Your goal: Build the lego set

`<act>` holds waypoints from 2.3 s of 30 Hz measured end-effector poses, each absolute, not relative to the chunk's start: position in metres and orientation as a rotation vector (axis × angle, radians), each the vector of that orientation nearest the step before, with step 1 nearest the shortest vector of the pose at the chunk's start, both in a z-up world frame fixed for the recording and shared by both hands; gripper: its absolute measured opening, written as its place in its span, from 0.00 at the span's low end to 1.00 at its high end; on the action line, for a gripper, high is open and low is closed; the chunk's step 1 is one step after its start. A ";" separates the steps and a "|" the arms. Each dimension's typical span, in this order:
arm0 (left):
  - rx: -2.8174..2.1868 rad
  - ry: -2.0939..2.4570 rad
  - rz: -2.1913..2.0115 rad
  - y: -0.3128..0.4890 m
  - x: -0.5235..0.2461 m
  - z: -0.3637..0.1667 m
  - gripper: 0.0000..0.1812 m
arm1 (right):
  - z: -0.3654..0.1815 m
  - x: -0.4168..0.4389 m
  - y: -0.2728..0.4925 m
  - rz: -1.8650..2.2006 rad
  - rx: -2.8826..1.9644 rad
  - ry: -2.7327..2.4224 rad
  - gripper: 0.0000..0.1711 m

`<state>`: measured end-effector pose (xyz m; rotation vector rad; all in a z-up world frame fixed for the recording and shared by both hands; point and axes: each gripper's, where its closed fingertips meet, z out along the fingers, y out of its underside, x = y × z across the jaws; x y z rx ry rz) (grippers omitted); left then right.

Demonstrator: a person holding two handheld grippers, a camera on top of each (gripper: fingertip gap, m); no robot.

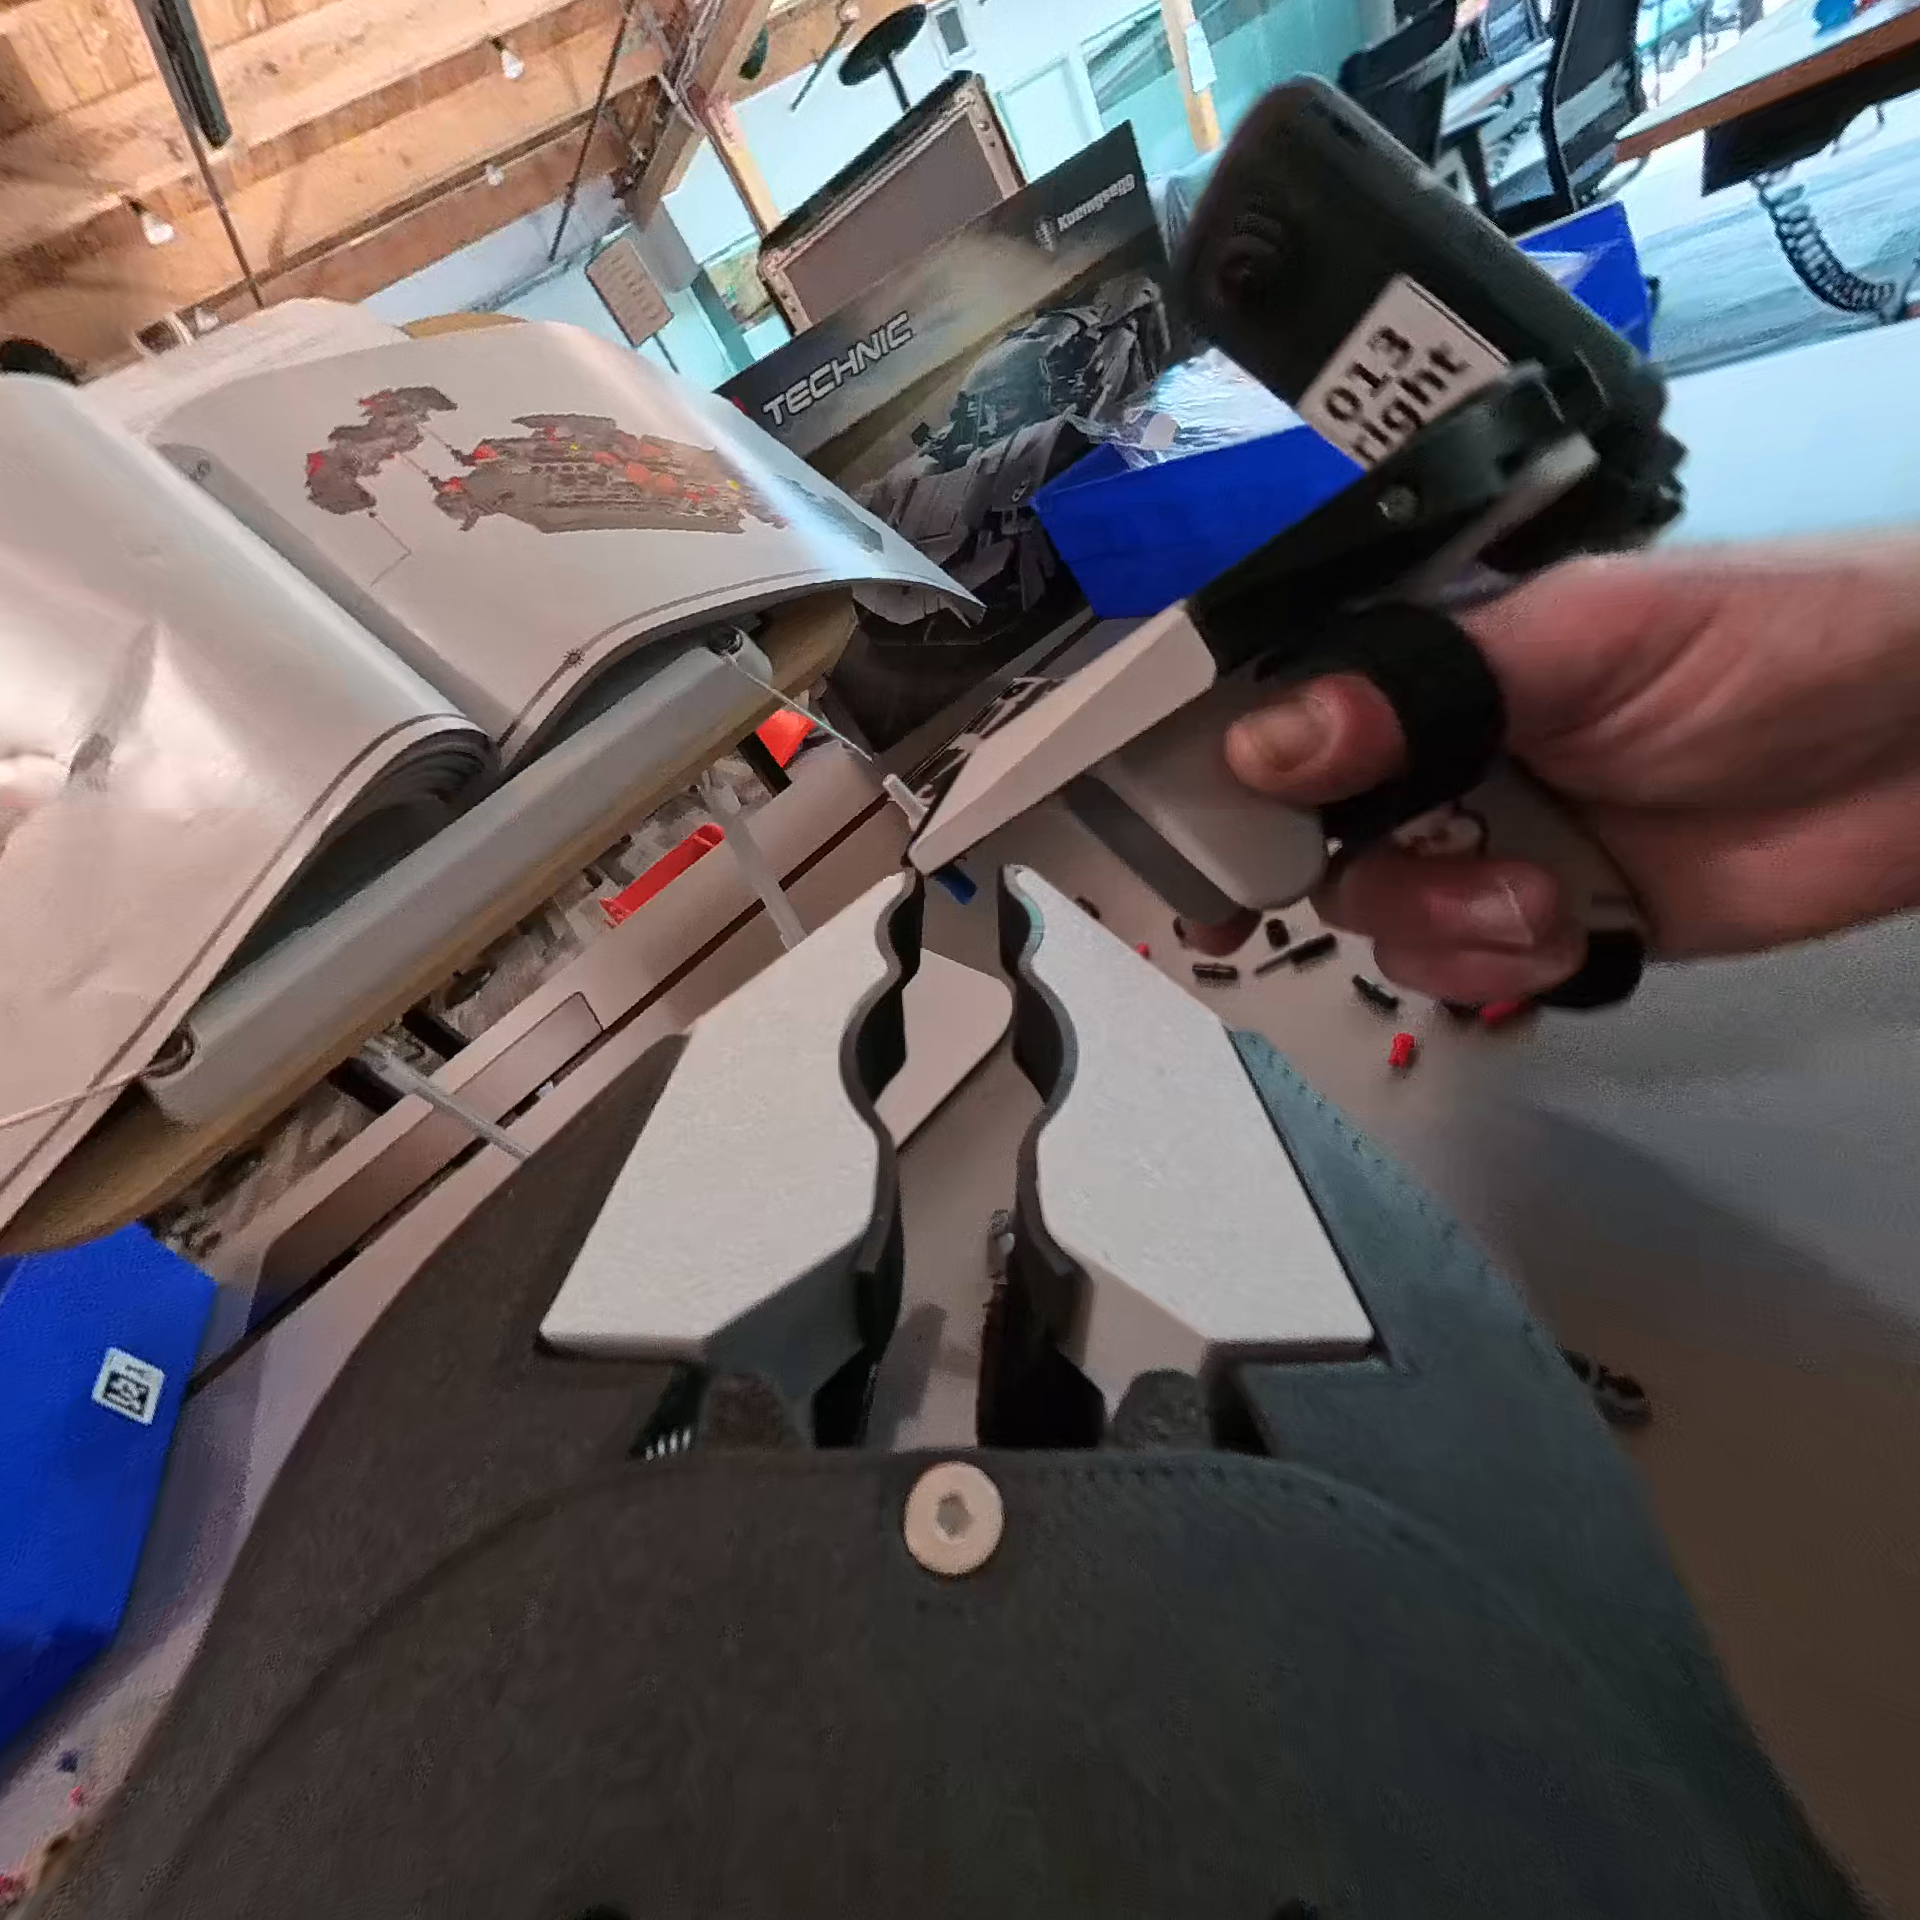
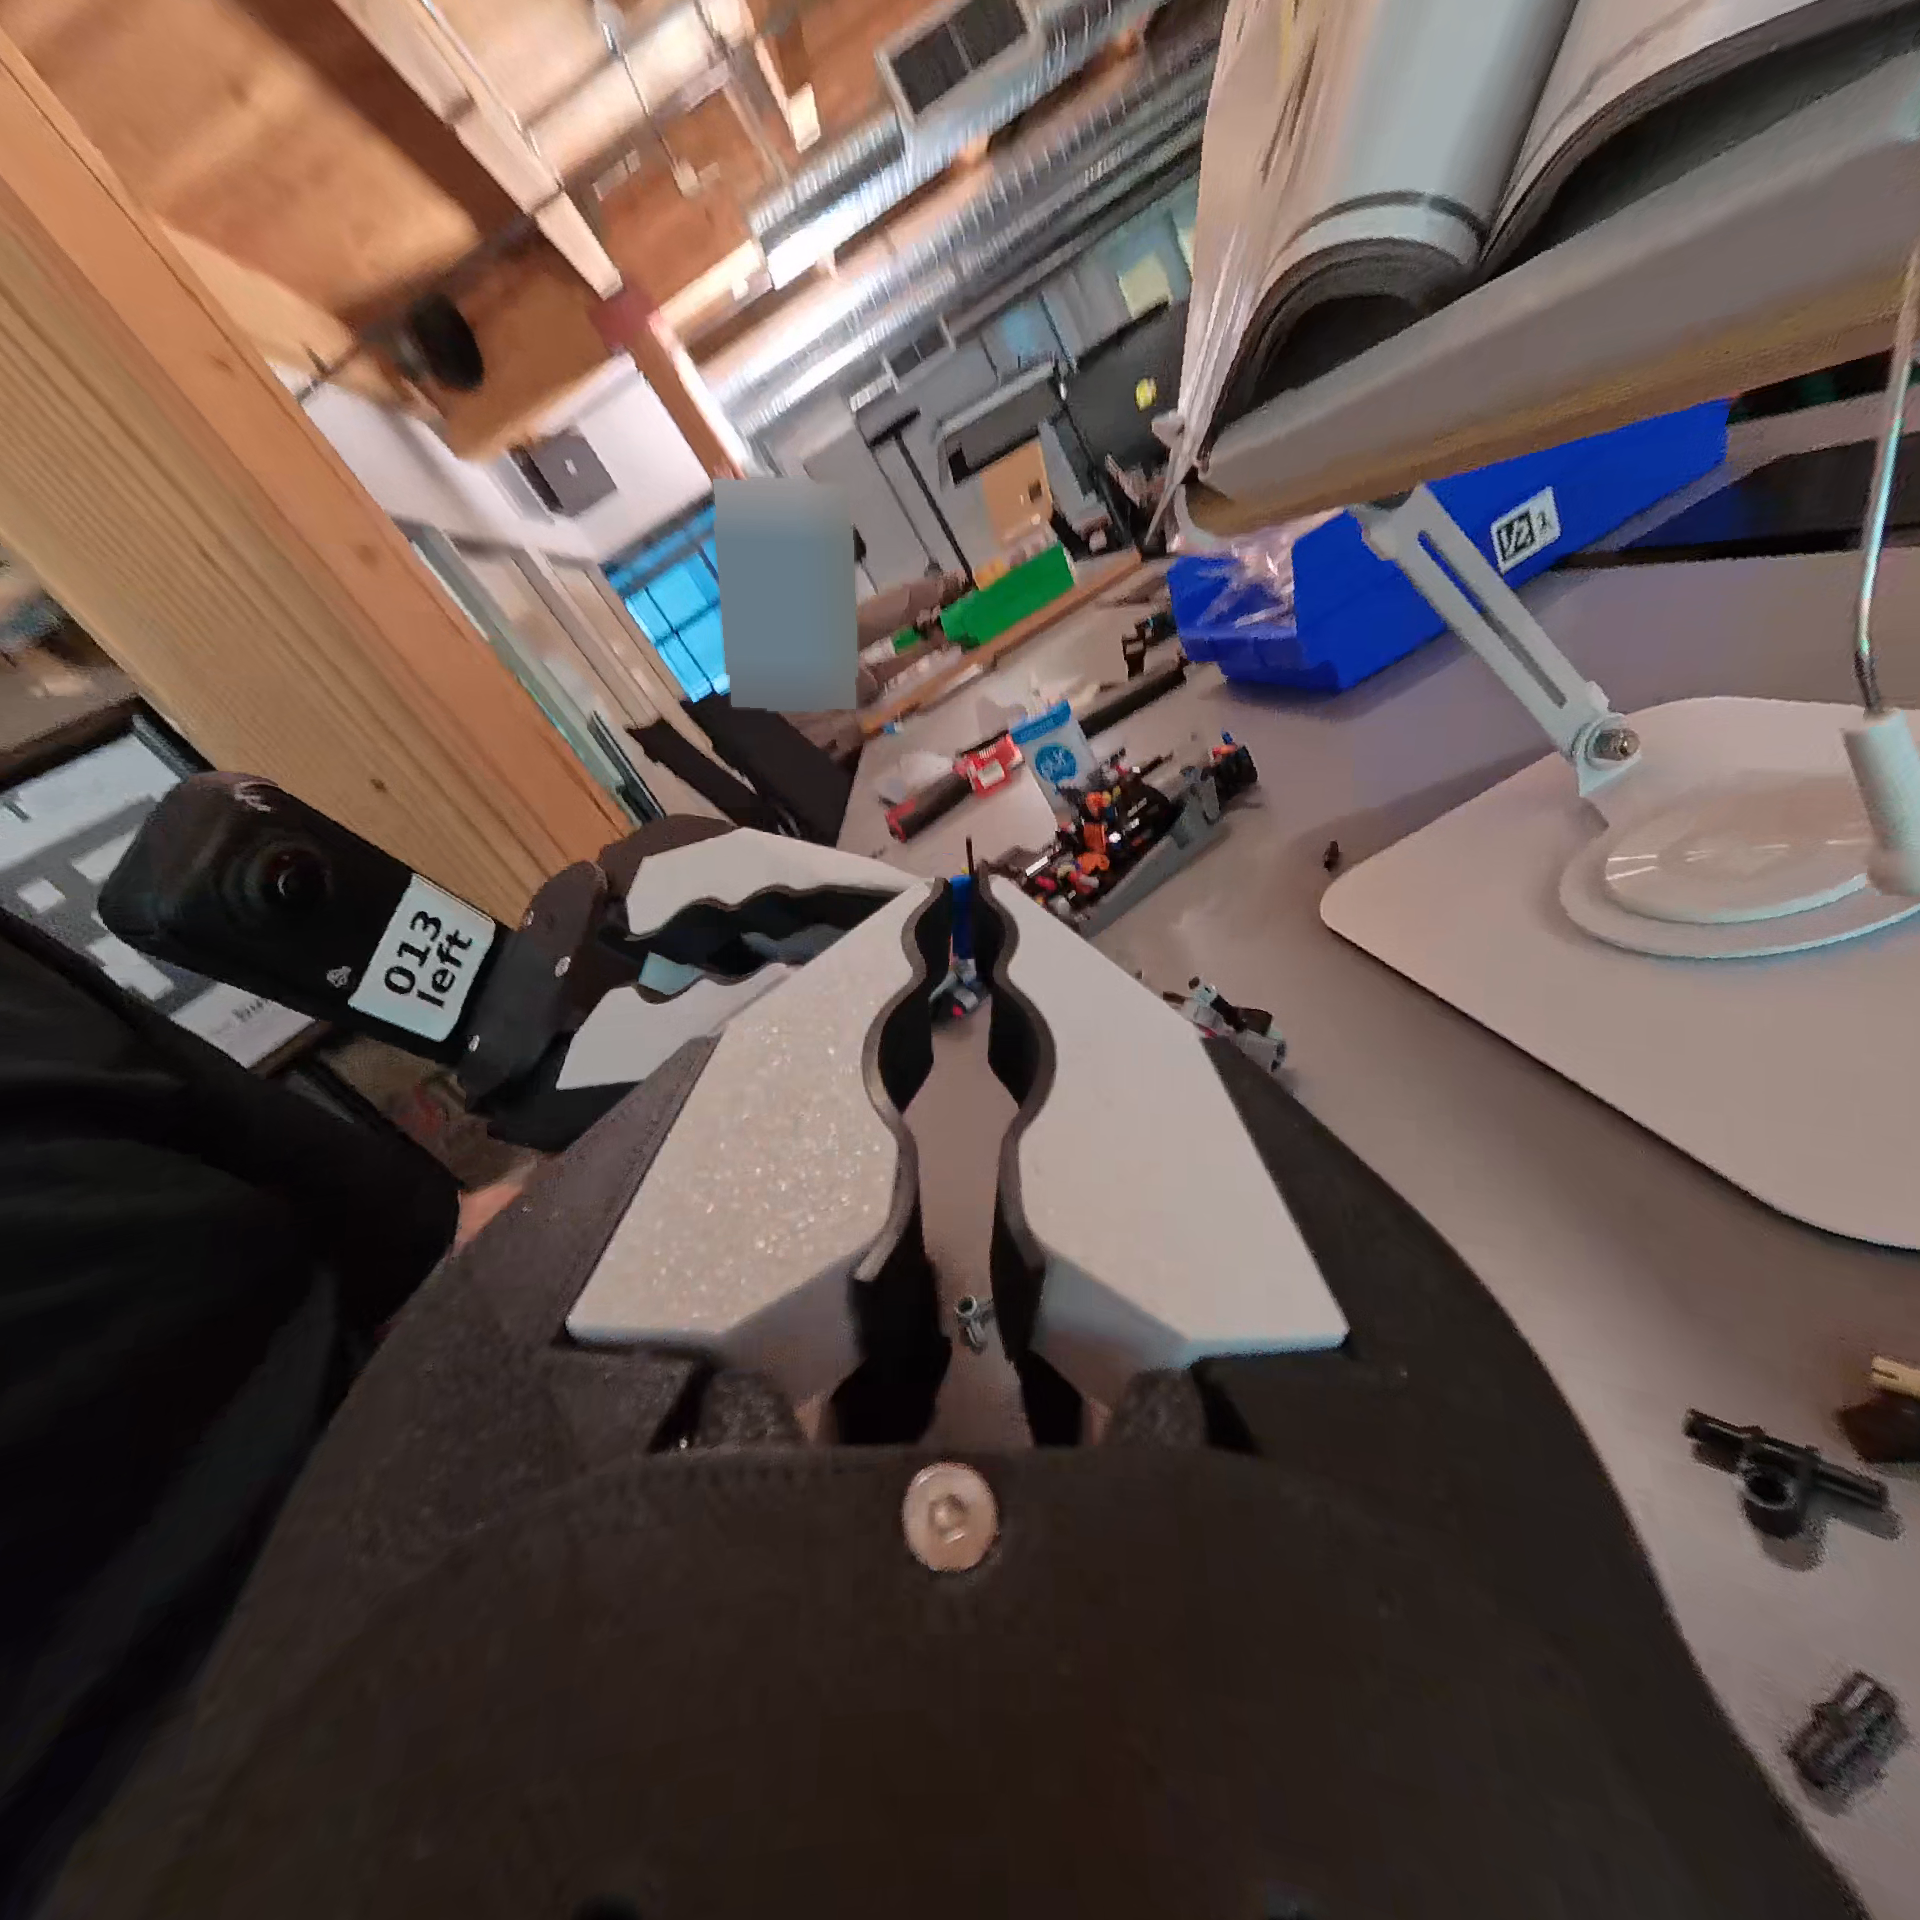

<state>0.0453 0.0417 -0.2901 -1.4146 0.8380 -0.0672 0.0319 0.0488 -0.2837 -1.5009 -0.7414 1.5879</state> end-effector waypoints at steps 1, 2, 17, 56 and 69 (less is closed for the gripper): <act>-1.408 0.878 -0.071 0.040 0.046 -0.292 0.07 | -0.284 0.031 0.049 1.579 -1.527 -0.774 0.00; -1.406 0.907 -0.059 0.039 0.046 -0.295 0.09 | -0.286 0.028 0.048 1.587 -1.564 -0.818 0.00; -1.476 1.132 -0.035 0.031 0.009 -0.327 0.06 | -0.387 0.040 0.029 0.959 -1.997 -1.626 0.01; -1.593 1.053 -0.078 0.039 -0.039 -0.331 0.06 | -0.429 0.000 0.077 0.582 -1.863 -1.742 0.08; -1.723 0.901 -0.315 0.039 -0.012 -0.327 0.07 | -0.336 0.003 0.044 0.502 -1.318 -1.677 0.07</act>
